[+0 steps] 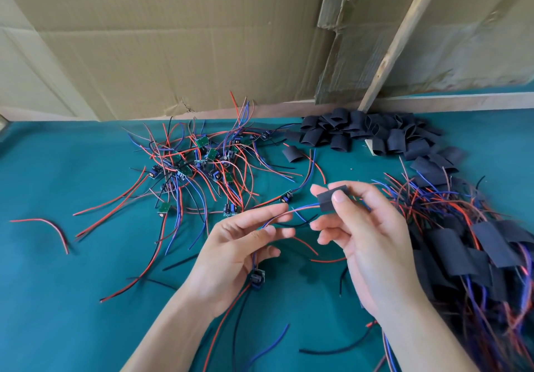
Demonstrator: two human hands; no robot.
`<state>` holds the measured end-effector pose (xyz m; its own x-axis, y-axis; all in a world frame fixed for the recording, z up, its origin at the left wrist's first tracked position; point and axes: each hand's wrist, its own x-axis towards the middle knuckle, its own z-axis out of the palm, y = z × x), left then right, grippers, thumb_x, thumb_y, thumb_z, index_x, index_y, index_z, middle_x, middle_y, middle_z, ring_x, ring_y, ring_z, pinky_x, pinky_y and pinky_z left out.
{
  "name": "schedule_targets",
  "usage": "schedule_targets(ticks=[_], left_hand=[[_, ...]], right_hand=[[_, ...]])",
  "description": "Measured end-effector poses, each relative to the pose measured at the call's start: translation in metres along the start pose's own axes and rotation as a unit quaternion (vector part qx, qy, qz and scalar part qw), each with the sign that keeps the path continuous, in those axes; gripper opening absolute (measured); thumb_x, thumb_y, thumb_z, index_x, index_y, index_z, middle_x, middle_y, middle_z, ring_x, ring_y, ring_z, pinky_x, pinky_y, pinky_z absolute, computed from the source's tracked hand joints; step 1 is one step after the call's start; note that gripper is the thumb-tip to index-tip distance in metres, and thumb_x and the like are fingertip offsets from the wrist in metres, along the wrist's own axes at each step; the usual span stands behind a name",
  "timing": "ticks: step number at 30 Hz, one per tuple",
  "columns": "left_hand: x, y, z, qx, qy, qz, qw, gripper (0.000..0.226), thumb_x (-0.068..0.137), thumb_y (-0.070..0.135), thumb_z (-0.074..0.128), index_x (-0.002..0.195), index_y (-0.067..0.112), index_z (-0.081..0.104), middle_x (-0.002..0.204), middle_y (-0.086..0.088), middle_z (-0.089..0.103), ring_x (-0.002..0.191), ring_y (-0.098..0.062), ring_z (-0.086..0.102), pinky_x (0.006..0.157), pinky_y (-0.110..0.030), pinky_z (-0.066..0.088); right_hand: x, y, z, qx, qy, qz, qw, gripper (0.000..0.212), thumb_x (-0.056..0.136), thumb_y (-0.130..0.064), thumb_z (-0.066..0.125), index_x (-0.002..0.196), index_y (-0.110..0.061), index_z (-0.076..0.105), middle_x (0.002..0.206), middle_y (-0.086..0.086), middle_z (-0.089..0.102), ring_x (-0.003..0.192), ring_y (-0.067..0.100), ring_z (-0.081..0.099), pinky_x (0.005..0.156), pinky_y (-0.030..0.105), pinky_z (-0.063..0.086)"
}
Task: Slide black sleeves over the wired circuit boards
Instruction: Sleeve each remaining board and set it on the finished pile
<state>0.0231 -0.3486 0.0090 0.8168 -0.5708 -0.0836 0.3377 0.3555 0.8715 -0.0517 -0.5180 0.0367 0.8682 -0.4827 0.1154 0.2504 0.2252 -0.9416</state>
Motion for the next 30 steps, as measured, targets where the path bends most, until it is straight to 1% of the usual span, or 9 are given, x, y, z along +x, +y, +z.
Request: schedule_targets(ticks=[2,6,12,17,19,23,26,28,30], left_hand=[[0.0,0.0,0.0,0.002,-0.002,0.001,1.0,0.034,0.083,0.004,0.065,0.112,0.013,0.078,0.115,-0.01,0.075,0.095,-0.018,0.075,0.064,-0.02,0.056],[0.001,-0.001,-0.001,0.005,-0.02,0.004,1.0,0.029,0.088,0.003,0.067,0.113,0.014,0.078,0.116,-0.009,0.075,0.096,-0.019,0.075,0.066,-0.021,0.056],[0.001,-0.001,-0.002,0.035,-0.065,0.008,0.997,0.032,0.096,0.012,0.055,0.122,0.012,0.073,0.126,-0.012,0.071,0.103,-0.025,0.072,0.074,-0.027,0.058],[0.0,0.0,-0.004,0.07,-0.053,-0.007,0.996,0.028,0.096,0.017,0.057,0.121,0.011,0.069,0.114,-0.02,0.073,0.105,-0.033,0.072,0.079,-0.03,0.058],[-0.001,0.0,-0.004,0.096,-0.051,-0.016,0.994,0.027,0.095,0.018,0.058,0.118,0.007,0.068,0.107,-0.022,0.074,0.1,-0.034,0.073,0.079,-0.03,0.058],[-0.004,0.005,-0.006,0.16,-0.075,-0.033,0.984,0.017,0.09,0.02,0.065,0.102,0.017,0.076,0.097,-0.015,0.077,0.089,-0.026,0.071,0.08,-0.03,0.057],[-0.006,0.007,-0.008,0.154,-0.112,-0.041,0.981,0.016,0.087,0.011,0.072,0.102,0.013,0.076,0.097,-0.013,0.074,0.092,-0.029,0.074,0.075,-0.032,0.059],[-0.007,0.006,-0.008,0.157,-0.112,-0.039,0.98,0.016,0.084,0.008,0.075,0.099,0.01,0.077,0.094,-0.012,0.073,0.093,-0.032,0.075,0.07,-0.029,0.058],[-0.007,0.006,-0.007,0.161,-0.1,-0.034,0.981,0.015,0.082,0.009,0.077,0.096,0.01,0.08,0.092,-0.01,0.075,0.094,-0.031,0.076,0.071,-0.026,0.058]], right_hand=[[-0.002,0.002,0.002,-0.029,-0.012,-0.012,0.999,0.008,0.101,-0.008,0.058,0.103,-0.009,0.066,0.11,0.011,0.077,0.065,0.022,0.07,0.056,0.026,0.054],[-0.006,0.009,0.008,-0.075,-0.026,-0.027,0.996,0.019,0.102,-0.002,0.059,0.099,-0.018,0.069,0.106,0.008,0.077,0.067,0.025,0.071,0.057,0.028,0.055],[-0.008,0.018,0.012,-0.049,-0.007,0.042,0.998,0.008,0.098,-0.001,0.063,0.103,-0.008,0.064,0.099,0.011,0.079,0.066,0.021,0.071,0.057,0.025,0.054],[-0.005,0.013,0.009,-0.031,0.006,0.056,0.998,0.006,0.098,-0.001,0.062,0.103,-0.005,0.062,0.101,0.011,0.08,0.057,0.017,0.066,0.052,0.023,0.052],[-0.003,0.008,0.008,-0.006,0.013,0.056,0.998,0.006,0.097,-0.001,0.062,0.101,-0.006,0.062,0.102,0.013,0.079,0.055,0.015,0.064,0.051,0.022,0.051],[0.003,-0.004,0.001,0.073,0.04,0.042,0.996,0.008,0.099,-0.001,0.058,0.098,-0.009,0.061,0.104,0.014,0.079,0.052,0.011,0.06,0.053,0.019,0.049],[0.005,-0.008,-0.003,0.108,0.055,0.036,0.992,0.011,0.099,-0.001,0.057,0.096,-0.011,0.061,0.104,0.014,0.079,0.052,0.01,0.06,0.054,0.018,0.05],[0.007,-0.007,-0.004,0.125,0.058,0.043,0.99,0.011,0.098,-0.001,0.058,0.095,-0.011,0.061,0.104,0.014,0.079,0.052,0.01,0.06,0.054,0.018,0.05],[0.007,-0.006,-0.004,0.141,0.046,0.058,0.987,0.007,0.093,-0.005,0.062,0.094,-0.012,0.062,0.104,0.014,0.079,0.052,0.01,0.06,0.053,0.018,0.051]])
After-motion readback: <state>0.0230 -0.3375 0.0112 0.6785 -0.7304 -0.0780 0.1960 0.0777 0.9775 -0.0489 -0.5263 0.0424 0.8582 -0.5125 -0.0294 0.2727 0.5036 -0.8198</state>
